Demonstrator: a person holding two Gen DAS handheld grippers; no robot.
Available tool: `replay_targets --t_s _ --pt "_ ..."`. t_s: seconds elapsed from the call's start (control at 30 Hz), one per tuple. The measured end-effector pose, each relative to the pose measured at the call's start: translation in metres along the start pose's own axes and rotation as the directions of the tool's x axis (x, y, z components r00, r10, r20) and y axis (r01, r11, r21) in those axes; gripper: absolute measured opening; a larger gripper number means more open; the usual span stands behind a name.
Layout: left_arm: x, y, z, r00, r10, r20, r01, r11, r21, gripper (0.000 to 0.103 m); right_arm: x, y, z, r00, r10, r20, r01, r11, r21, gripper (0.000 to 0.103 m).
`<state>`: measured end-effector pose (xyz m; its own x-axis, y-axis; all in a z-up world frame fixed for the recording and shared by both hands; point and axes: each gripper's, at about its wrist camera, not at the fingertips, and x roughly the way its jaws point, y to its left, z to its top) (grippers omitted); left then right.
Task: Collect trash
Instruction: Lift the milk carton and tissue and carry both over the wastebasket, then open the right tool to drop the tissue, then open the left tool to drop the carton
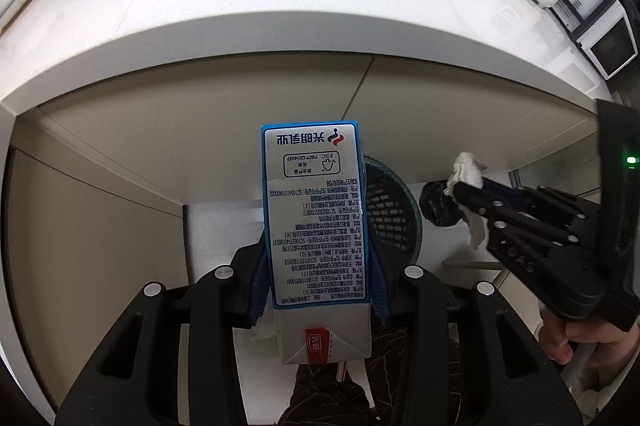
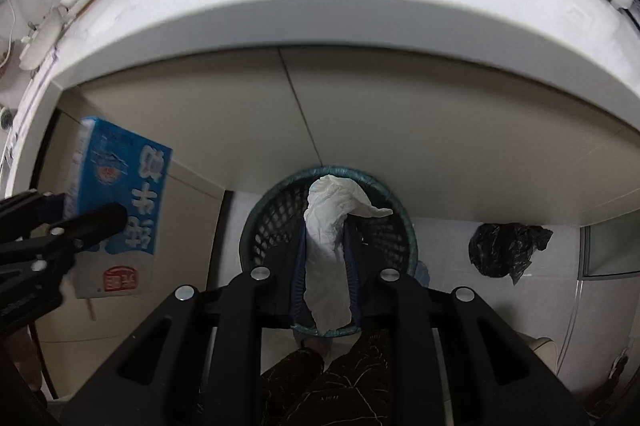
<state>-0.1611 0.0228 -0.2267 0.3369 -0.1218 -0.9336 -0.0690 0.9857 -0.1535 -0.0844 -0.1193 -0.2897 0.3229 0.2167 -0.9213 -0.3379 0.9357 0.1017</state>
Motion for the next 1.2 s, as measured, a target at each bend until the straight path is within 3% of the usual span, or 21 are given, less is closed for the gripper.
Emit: replay_targets --t_s 0.13,0.4,0.5,0.57,0.67,0.83,1.2 --pt "0.001 0.004 -0.002 1.000 0.009 -0.008 -0.009 1.000 -0.008 0.040 0.011 0.002 -0.002 1.000 0.010 -0.022 -0.010 1.000 -0.004 0.023" --pt "0.011 0.000 0.002 0.999 0.015 -0.030 -0.016 1.000 -0.018 0.040 0.015 -0.002 -0.006 1.000 0.000 -0.025 0.000 1.000 0.008 0.047" --pt "0.017 -0.002 0.002 0.999 0.018 -0.041 -0.019 1.000 -0.017 0.040 0.010 -0.009 -0.009 1.000 -0.002 -0.011 0.002 1.000 0.018 0.060" --pt "0.024 -0.007 0.008 0.999 0.018 -0.048 -0.018 1.000 -0.013 0.040 0.002 -0.016 -0.011 1.000 -0.012 0.011 0.011 0.999 0.037 0.076" --pt "0.032 -0.011 0.009 0.998 0.016 -0.059 -0.016 1.000 0.000 0.040 -0.009 -0.029 -0.016 0.998 -0.032 0.048 0.029 0.997 0.065 0.087" --pt "0.048 -0.025 0.012 0.997 0.012 -0.079 -0.010 1.000 0.028 0.040 -0.028 -0.052 -0.024 0.992 -0.078 0.096 0.068 0.992 0.105 0.093" --pt "0.082 -0.056 0.014 0.993 0.013 -0.117 0.000 0.994 0.109 0.041 -0.065 -0.089 -0.038 0.983 -0.143 0.113 0.123 0.978 0.170 0.093"
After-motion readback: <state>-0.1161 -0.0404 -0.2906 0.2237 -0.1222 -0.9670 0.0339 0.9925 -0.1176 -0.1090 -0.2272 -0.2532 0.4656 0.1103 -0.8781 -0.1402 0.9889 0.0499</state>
